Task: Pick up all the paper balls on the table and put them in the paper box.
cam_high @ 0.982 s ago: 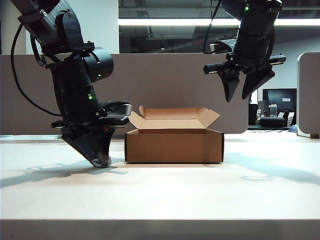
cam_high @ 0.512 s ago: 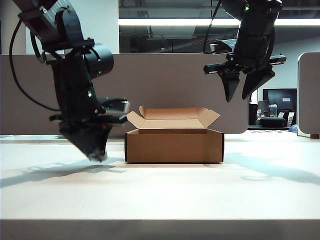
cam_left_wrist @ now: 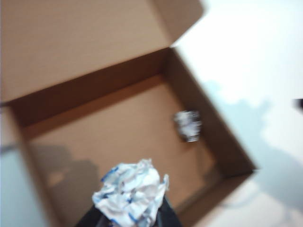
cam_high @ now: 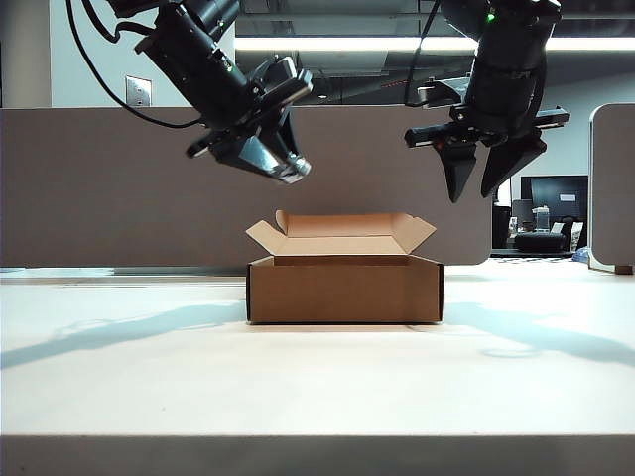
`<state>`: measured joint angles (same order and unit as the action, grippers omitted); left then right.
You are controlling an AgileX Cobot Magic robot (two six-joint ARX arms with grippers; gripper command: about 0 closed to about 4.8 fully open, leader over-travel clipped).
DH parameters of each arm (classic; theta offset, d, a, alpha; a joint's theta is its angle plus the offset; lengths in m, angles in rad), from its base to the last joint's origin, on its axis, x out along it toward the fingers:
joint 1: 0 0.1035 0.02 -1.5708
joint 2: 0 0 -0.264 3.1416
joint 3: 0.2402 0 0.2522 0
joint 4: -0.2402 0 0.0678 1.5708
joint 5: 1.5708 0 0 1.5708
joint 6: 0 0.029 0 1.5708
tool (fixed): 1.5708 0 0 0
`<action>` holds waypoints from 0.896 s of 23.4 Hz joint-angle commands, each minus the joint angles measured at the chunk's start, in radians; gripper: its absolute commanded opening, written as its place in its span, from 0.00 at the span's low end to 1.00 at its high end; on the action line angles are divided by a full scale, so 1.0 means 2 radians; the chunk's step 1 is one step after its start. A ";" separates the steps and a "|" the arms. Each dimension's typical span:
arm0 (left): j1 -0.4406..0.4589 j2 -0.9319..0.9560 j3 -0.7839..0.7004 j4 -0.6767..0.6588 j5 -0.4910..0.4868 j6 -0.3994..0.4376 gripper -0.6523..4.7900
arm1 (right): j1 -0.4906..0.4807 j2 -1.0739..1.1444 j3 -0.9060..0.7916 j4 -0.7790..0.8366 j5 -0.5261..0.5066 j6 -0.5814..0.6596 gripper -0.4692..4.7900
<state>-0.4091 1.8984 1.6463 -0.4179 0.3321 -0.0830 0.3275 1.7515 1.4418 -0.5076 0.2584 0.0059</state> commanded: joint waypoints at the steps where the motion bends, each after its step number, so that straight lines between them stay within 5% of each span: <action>1: 0.001 -0.002 0.001 0.004 0.027 -0.006 0.38 | 0.000 -0.003 0.002 0.006 0.001 -0.002 0.49; 3: 0.001 -0.002 0.001 0.004 0.027 -0.006 0.47 | 0.000 -0.003 0.002 0.006 0.001 -0.002 0.49; 9: 0.001 -0.002 0.003 0.003 0.029 -0.004 0.47 | 0.000 -0.004 0.003 0.006 0.001 -0.001 0.49; 12: 0.001 -0.008 0.003 0.002 0.042 0.004 0.40 | -0.002 -0.021 0.003 0.008 -0.006 0.010 0.46; 15: 0.002 -0.045 0.003 -0.020 0.027 0.014 0.13 | -0.005 -0.072 0.002 0.010 -0.011 0.010 0.14; 21: -0.008 -0.146 0.000 -0.151 -0.026 0.062 0.11 | -0.006 -0.187 0.001 -0.038 -0.032 0.012 0.09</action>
<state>-0.4213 1.6352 1.6478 -0.6636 0.3115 0.0051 0.3149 1.4132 1.4403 -0.5671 0.1989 0.0254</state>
